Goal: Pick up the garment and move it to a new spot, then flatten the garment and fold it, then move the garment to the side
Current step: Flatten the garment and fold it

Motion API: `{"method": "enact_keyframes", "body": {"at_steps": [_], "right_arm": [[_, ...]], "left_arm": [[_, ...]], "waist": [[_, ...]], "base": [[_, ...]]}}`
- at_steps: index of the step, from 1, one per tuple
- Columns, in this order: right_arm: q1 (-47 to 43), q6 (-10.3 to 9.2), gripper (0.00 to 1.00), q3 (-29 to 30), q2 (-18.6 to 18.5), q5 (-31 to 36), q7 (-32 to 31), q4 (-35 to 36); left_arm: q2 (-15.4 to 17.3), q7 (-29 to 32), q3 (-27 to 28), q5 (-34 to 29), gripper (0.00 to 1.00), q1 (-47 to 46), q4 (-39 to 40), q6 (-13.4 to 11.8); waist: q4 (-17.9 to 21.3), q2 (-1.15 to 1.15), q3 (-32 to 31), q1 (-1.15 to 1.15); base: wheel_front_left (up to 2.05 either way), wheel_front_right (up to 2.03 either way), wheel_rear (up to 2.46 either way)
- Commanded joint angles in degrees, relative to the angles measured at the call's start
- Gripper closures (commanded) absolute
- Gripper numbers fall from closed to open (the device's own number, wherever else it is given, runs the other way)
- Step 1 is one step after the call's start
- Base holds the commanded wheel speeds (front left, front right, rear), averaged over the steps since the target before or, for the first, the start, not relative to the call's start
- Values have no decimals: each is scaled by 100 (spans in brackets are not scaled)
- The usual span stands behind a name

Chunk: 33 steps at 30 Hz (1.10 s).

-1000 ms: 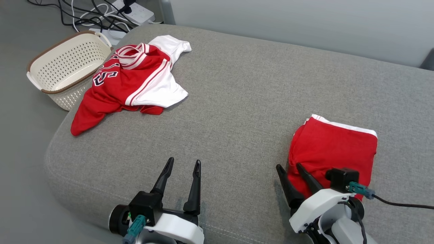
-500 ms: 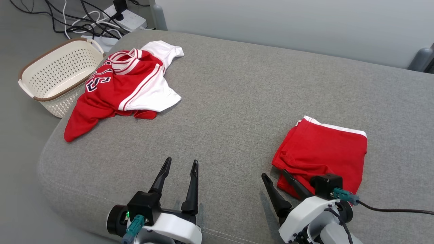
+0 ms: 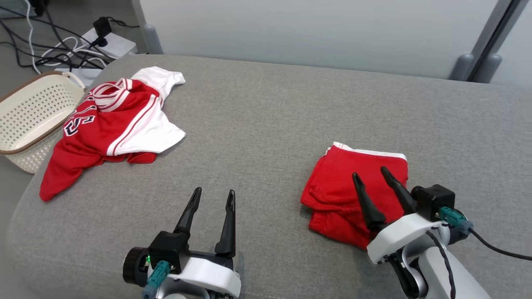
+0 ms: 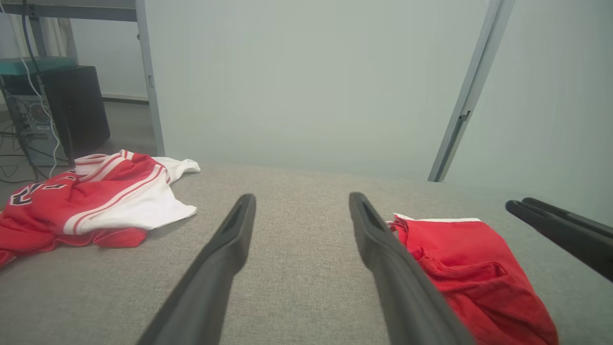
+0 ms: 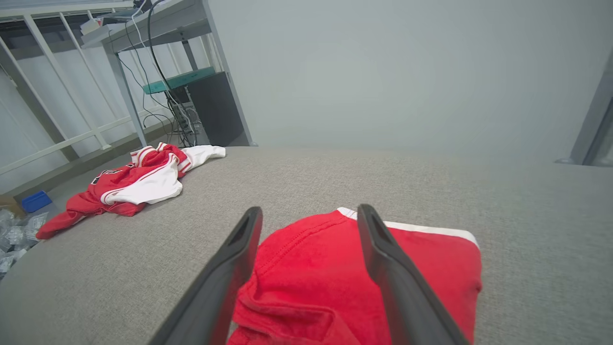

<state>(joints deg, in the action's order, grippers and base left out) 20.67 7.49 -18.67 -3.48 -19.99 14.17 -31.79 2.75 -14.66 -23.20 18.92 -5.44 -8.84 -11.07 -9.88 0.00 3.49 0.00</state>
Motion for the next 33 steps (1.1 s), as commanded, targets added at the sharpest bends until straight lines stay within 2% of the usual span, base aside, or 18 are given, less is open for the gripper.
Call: {"method": "enact_keyframes", "body": {"at_steps": [1,16,33], "right_arm": [[15,0,0,13,39,146,82,225],[-712,0,0,934,44,686,83,1068],[-1638,0,0,1157,-72,534,83,1960]], "left_arm": [[12,-34,231,-140,0,-210,170,40],[12,-34,628,-445,0,-44,561,39],[12,-34,729,-624,0,501,732,94]], "waist": [[169,0,-57,0],[909,0,-321,0],[1099,0,-587,0]], "base": [[0,0,0],[0,0,0],[0,0,0]]}}
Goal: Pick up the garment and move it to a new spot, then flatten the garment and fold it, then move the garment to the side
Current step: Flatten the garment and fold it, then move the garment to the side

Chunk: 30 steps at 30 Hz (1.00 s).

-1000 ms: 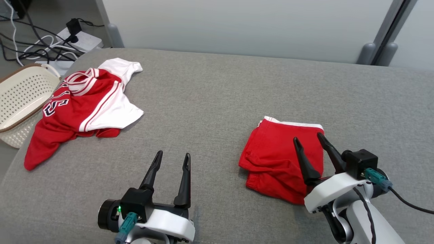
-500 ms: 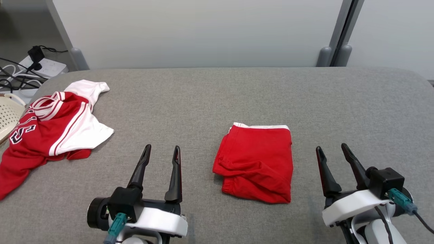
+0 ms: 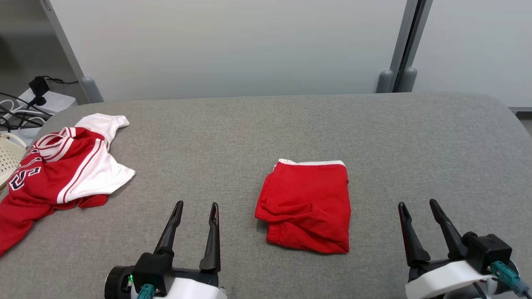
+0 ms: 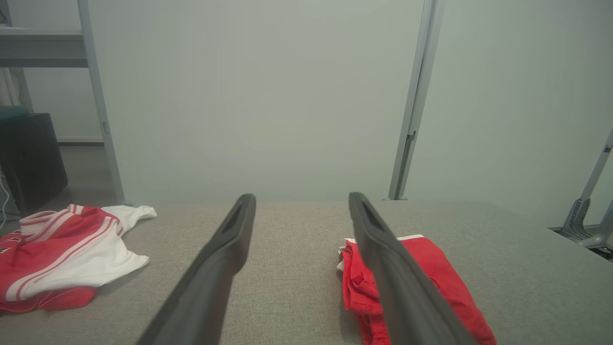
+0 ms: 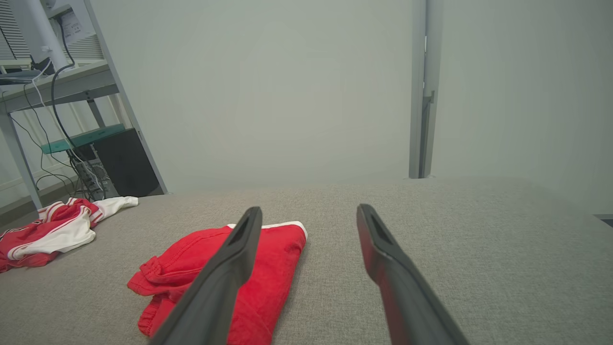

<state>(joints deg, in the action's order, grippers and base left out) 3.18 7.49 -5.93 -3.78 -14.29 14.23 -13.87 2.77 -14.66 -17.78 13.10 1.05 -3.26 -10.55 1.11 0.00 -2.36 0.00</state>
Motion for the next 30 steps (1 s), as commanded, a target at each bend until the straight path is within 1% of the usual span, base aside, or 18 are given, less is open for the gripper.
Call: {"method": "enact_keyframes", "body": {"at_steps": [1,16,22,24,26,30], "right_arm": [[74,0,0,-116,-43,-39,76,183],[-33,0,0,-46,20,-116,76,192],[156,0,0,15,30,-243,76,-87],[275,0,0,-5,32,-409,76,-317],[441,0,0,-41,36,-678,76,-689],[947,0,0,-224,11,-1514,76,-1418]], "left_arm": [[10,-34,191,-51,0,-125,185,46],[10,-34,178,-141,0,-57,182,64],[10,-34,127,-139,0,-102,139,82],[10,-34,97,-135,0,-119,134,95],[10,-34,67,-135,0,-140,125,106],[10,-34,-2,-126,0,-190,103,118]], "waist": [[-3,0,-16,0],[-97,0,-78,0],[-261,0,-20,0],[-325,0,4,0],[-394,0,37,0],[-538,0,123,0]], "base": [[0,0,0],[0,0,0],[0,0,0],[0,0,0],[0,0,0],[0,0,0]]}}
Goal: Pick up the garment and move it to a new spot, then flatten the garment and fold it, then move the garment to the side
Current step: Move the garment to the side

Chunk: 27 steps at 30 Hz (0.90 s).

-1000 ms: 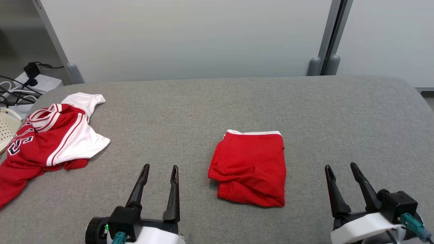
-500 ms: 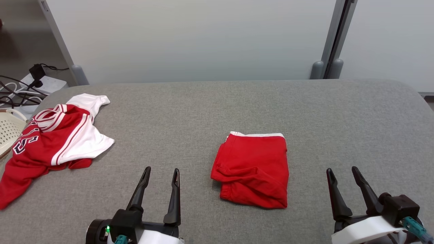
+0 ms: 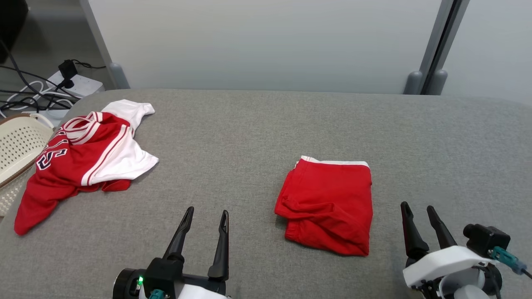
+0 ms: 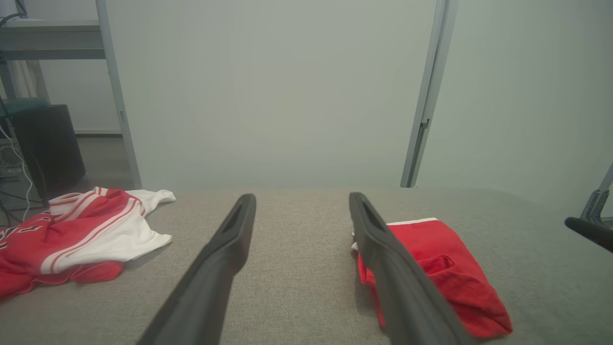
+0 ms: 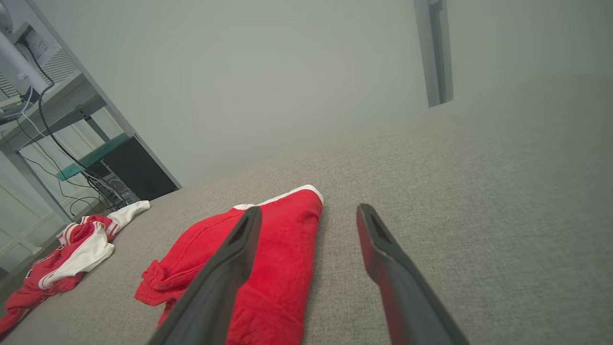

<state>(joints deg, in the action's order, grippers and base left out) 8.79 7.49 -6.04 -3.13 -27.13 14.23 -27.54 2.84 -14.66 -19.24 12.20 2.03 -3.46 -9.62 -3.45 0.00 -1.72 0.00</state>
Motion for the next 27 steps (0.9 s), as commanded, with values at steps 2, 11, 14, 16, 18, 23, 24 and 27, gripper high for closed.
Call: {"method": "enact_keyframes", "body": {"at_steps": [2,11,14,16,18,23,24,27], "right_arm": [[508,0,0,-273,-80,-455,76,-240],[1347,0,0,-932,-447,-2368,-171,-1473],[1547,0,0,-1151,-642,-2692,-309,-1781],[1676,0,0,-1300,-743,-2815,-390,-1997],[1780,0,0,-1410,-773,-2994,-505,-2166],[1963,0,0,-1658,-848,-3391,-696,-2402],[1995,0,0,-1691,-869,-3448,-718,-2476],[2088,0,0,-1796,-885,-3591,-855,-2749]], "left_arm": [[4,-34,117,-32,0,-303,115,32],[4,-34,-171,44,0,-459,41,89],[4,-34,-274,84,0,-526,28,109],[4,-34,-334,104,0,-571,21,126],[4,-34,-372,117,0,-610,14,126],[4,-34,-437,157,0,-733,21,114],[4,-34,-445,169,0,-761,27,106],[4,-34,-470,201,0,-829,41,89]], "waist": [[-125,0,80,0],[-569,0,250,0],[-709,0,342,0],[-797,0,405,0],[-872,0,467,0],[-1045,0,656,0],[-1075,0,690,0],[-1159,0,772,0]], "base": [[0,0,0],[0,0,0],[0,0,0],[0,0,0],[0,0,0],[0,0,0],[0,0,0],[0,0,0]]}}
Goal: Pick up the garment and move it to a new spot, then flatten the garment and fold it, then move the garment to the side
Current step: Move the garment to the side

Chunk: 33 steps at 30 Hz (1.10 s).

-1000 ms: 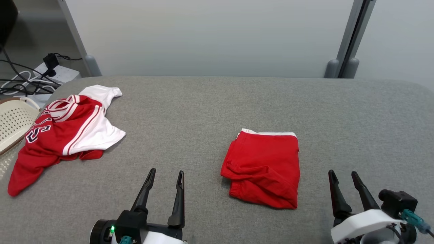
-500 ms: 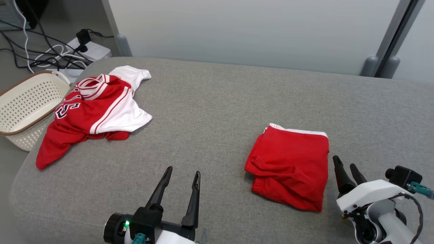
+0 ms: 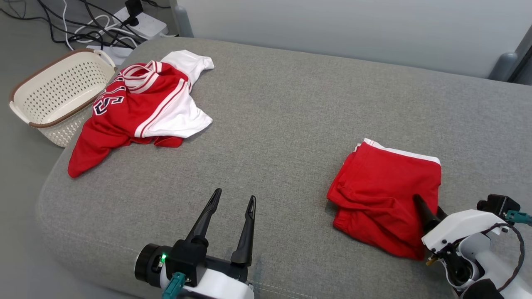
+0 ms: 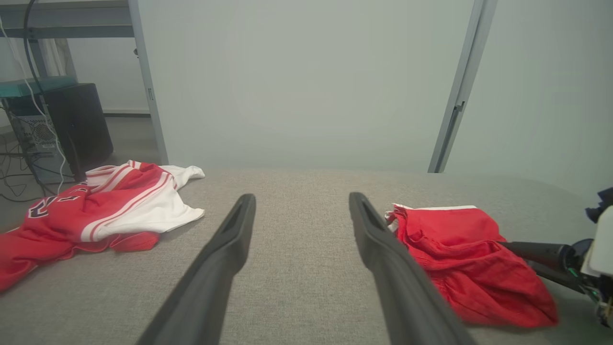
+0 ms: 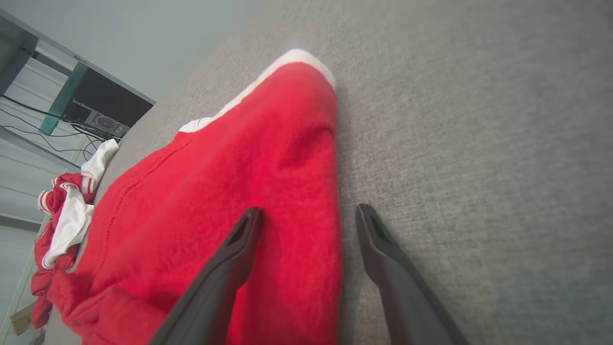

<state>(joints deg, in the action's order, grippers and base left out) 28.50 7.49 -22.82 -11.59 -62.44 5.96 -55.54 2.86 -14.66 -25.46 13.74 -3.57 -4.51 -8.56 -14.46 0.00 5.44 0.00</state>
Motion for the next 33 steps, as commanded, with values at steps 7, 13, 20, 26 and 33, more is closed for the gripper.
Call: {"method": "enact_keyframes", "body": {"at_steps": [7,13,20,26,33], "right_arm": [[286,0,100,-386,-52,-328,-101,-12],[460,0,100,-842,-263,-151,344,187],[749,0,100,-1255,-464,258,835,303],[996,0,100,-1059,-565,565,900,301],[857,0,100,-202,-519,1178,902,591]], "left_arm": [[1,-34,131,104,0,-328,163,-58],[1,-34,124,128,0,-341,173,-96],[1,-34,173,186,0,-356,204,-119],[1,-34,125,253,0,-420,217,-86],[1,-34,122,91,0,-595,99,79]], "waist": [[-170,0,160,0],[-190,0,187,0],[-84,0,188,0],[174,0,224,0],[751,0,336,0]], "base": [[0,0,0],[0,0,0],[0,0,0],[0,0,0],[0,0,0]]}}
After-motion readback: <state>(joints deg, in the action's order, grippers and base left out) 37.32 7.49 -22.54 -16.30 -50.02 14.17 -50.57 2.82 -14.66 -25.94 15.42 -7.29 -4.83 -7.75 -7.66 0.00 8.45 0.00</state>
